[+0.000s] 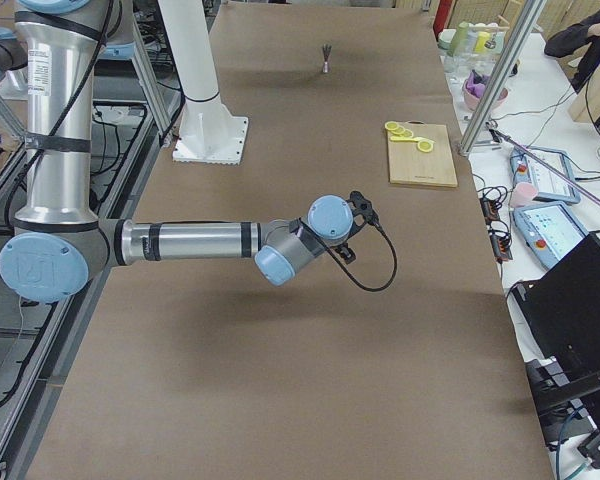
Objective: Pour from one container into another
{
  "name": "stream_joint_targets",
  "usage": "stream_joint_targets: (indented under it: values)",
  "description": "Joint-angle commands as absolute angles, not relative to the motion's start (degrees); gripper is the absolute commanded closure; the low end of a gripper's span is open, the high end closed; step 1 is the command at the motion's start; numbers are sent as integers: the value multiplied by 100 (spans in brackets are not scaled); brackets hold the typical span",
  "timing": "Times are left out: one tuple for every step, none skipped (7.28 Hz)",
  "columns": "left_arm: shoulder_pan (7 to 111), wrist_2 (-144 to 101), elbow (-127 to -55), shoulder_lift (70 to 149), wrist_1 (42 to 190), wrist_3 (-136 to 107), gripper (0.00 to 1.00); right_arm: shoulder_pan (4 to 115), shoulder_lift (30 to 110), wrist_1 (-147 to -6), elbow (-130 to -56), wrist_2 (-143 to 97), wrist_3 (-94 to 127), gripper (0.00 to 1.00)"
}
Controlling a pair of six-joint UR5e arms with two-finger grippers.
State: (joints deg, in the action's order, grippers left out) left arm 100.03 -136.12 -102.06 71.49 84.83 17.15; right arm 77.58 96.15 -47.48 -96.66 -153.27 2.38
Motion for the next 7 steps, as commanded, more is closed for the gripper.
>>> stream_joint_targets:
  values:
    - [10002, -13605, -10195, 7241, 8490, 1714, 2, 7375, 9791, -3251, -9293, -14986, 237, 0]
    - [10002, -13605, -10195, 7294, 8490, 1705, 2, 7244, 9861, -2304, -8986, -14898, 281, 0]
    - [10002, -13605, -10187, 7356, 8490, 1705, 2, 7103, 9861, -1615, -8808, -14889, 307, 0]
    - [10002, -13605, -10187, 7356, 8482, 1705, 2, 7084, 9870, -1034, -8598, -14941, 316, 0]
    - [10002, -13605, -10195, 7356, 8490, 1705, 2, 6936, 9801, -141, -8187, -14959, 325, 0]
    - [10002, -13605, -10187, 7356, 8482, 1705, 2, 6821, 9800, 477, -7930, -14950, 316, 0]
    - [10002, -13605, -10178, 7356, 8481, 1705, 2, 6725, 9800, 675, -7884, -14898, 255, 1]
